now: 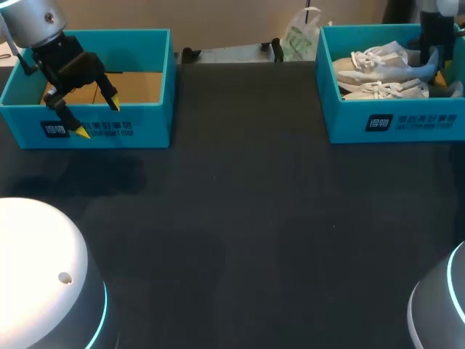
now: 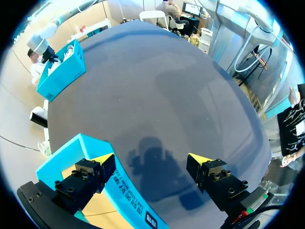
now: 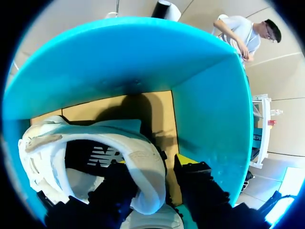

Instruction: Take the shoe out of the shoebox, open the shoe tongue, remove and reinsert the insole, then place the shoe into the shoebox

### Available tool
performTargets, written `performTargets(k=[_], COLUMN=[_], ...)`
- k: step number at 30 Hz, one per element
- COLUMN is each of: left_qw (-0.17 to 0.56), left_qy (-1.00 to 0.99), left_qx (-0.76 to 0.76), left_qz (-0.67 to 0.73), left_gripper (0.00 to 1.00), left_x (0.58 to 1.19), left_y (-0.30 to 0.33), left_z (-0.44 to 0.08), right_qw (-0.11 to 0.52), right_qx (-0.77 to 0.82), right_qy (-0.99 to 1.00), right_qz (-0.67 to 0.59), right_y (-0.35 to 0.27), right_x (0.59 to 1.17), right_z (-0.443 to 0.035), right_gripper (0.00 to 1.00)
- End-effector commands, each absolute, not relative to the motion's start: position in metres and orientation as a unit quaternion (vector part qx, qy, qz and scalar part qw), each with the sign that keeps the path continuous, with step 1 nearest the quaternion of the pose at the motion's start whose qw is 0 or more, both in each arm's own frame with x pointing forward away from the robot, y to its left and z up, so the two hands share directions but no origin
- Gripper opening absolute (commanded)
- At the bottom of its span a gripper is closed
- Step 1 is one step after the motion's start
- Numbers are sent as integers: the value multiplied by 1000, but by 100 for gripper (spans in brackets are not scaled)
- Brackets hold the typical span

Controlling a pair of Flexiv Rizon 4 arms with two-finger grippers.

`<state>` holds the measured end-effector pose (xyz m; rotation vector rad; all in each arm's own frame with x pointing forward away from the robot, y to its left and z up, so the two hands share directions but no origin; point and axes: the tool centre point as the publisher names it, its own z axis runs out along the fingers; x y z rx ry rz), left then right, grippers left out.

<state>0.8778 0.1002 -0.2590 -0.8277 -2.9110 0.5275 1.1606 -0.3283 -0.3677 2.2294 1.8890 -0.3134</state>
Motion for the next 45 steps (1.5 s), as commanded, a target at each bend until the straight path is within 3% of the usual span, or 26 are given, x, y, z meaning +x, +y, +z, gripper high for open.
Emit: performTargets(k=[1,2,3,4,14,24,41,45], left_qw=[35,35,35,35,35,35,36,29], left_qy=[-947,-947,-947,-947,-947,-947,-947,-966], left_qx=[-270,-270,-270,-270,-270,-270,-268,-206], left_qz=[171,171,171,171,171,171,171,153], left_gripper=[100,100,100,100,100,100,100,100], left_x=[878,878,878,878,878,878,877,876], left_y=[101,101,101,101,101,101,102,107], left_z=[-259,-259,-259,-259,-259,-259,-255,-244], right_qw=[98,97,95,96,64,72,82,83], right_qx=[754,754,754,754,754,721,733,737], right_qy=[640,641,641,642,651,689,675,671], right_qz=[-109,-108,-103,-101,-55,-13,-10,-20], right_y=[-329,-329,-329,-329,-316,-259,-205,-194], right_x=[1164,1163,1162,1162,1144,1087,986,972], right_z=[-366,-365,-362,-359,-309,-253,-227,-229], right_gripper=[56,65,89,100,100,100,100,100])
